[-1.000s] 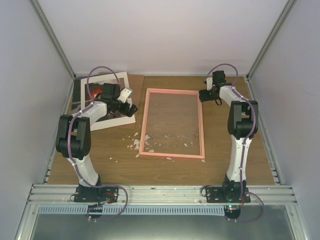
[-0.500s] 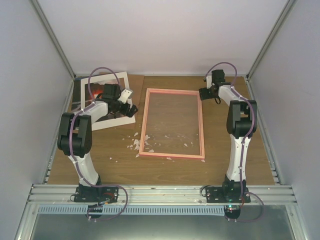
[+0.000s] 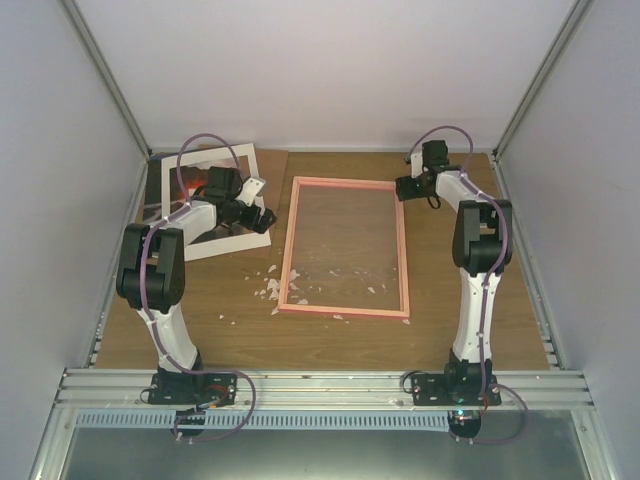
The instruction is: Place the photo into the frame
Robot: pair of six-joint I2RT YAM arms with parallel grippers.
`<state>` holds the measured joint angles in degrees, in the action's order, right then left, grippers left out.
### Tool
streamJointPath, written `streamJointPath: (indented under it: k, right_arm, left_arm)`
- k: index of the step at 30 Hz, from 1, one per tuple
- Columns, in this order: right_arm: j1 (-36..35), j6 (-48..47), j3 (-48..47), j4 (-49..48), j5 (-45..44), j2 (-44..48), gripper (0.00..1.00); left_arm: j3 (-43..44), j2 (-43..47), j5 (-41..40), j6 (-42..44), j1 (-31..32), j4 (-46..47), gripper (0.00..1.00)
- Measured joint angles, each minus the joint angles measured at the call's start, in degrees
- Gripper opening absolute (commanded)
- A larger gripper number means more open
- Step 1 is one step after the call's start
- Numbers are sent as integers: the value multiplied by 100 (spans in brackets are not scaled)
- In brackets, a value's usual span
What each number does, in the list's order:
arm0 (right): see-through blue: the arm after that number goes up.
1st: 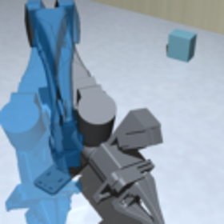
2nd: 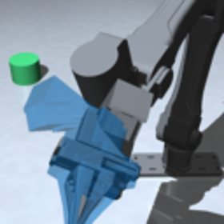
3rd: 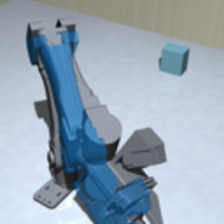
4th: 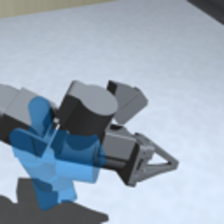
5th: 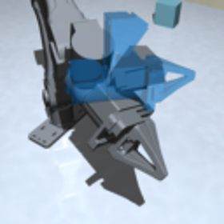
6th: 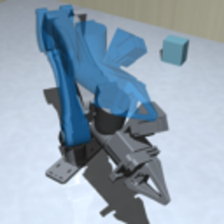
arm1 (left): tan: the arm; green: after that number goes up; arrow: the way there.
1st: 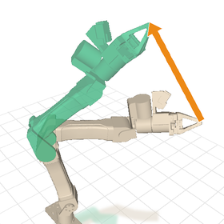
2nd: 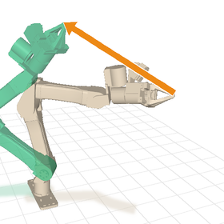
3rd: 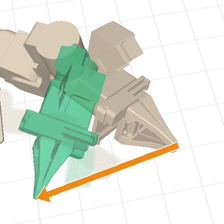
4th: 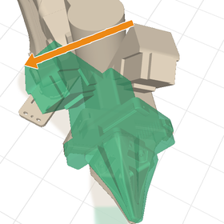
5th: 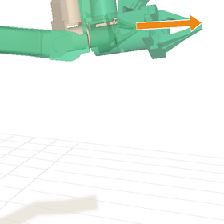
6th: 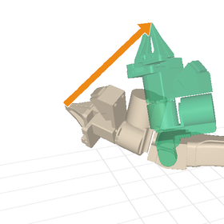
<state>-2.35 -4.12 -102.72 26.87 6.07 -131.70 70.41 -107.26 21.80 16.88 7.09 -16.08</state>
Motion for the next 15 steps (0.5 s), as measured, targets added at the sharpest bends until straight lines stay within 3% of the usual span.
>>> streamJointPath:
  k: [10, 15]
  right_arm:
    - [-125, 59, -214, 13, -195, -247, 81]
    - [-114, 98, -295, 199, -114, -245, 86]
  left_arm:
    - [9, -33, 0, 0, 0, 0, 99]
    - [63, -48, 0, 2, 0, 0, 99]
